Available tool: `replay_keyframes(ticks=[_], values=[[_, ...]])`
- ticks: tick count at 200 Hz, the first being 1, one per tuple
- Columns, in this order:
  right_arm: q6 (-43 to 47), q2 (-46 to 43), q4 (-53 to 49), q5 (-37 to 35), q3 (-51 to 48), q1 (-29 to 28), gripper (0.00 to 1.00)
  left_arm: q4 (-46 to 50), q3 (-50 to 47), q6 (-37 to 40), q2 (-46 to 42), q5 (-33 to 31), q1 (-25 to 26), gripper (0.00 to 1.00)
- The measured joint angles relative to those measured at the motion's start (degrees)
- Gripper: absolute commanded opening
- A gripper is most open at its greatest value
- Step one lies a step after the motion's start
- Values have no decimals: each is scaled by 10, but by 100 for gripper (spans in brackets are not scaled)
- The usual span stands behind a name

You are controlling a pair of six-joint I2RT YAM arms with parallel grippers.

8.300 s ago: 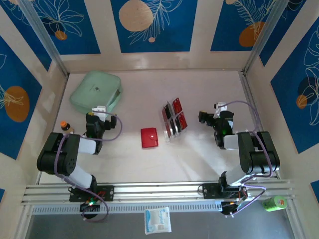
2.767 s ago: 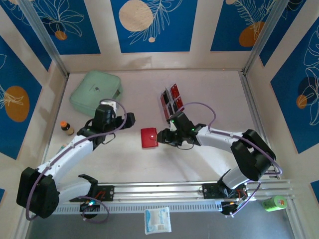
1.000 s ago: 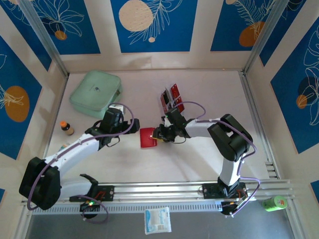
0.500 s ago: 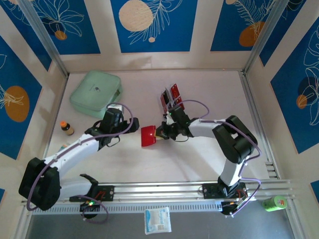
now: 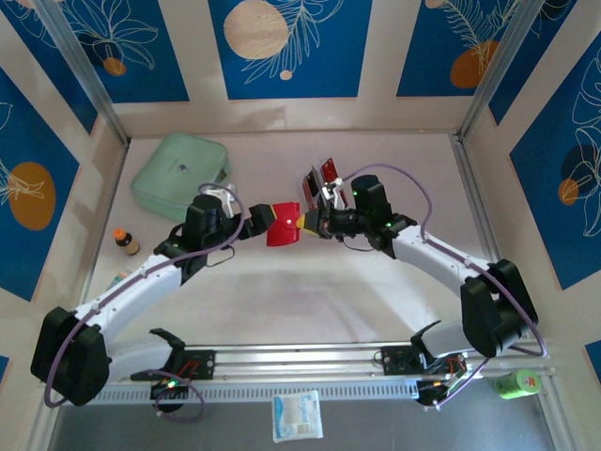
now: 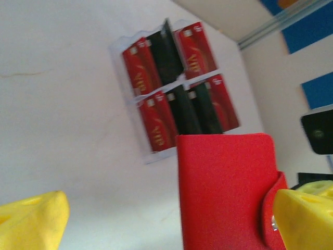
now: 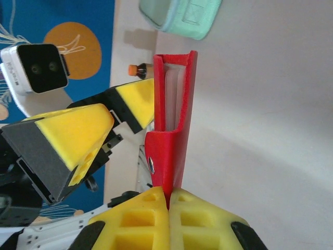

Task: Put the credit cards into the card holder
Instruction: Pass the card holder.

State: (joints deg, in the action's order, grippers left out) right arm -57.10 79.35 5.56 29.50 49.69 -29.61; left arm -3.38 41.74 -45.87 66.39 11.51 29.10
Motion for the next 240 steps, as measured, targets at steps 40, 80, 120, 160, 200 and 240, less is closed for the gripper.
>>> replay_keyframes(ticks=[40,80,120,160,200,240], values=[[-32,-12,22,23,0,2,0,-66,9,-45,22,54,0,90],[-51,-12,42,36,0,2,0,-118,9,-83,41,83,-1,80],[-60,-12,44,38,0,2,0,-166,5,-110,42,91,-3,67],[-66,-12,56,38,0,2,0,-199,-11,-129,43,93,-6,49],[-70,-12,64,38,0,2,0,-215,-19,-139,43,97,-9,22],[-71,-12,69,40,-3,4,0,-230,-21,-141,43,102,-9,0]])
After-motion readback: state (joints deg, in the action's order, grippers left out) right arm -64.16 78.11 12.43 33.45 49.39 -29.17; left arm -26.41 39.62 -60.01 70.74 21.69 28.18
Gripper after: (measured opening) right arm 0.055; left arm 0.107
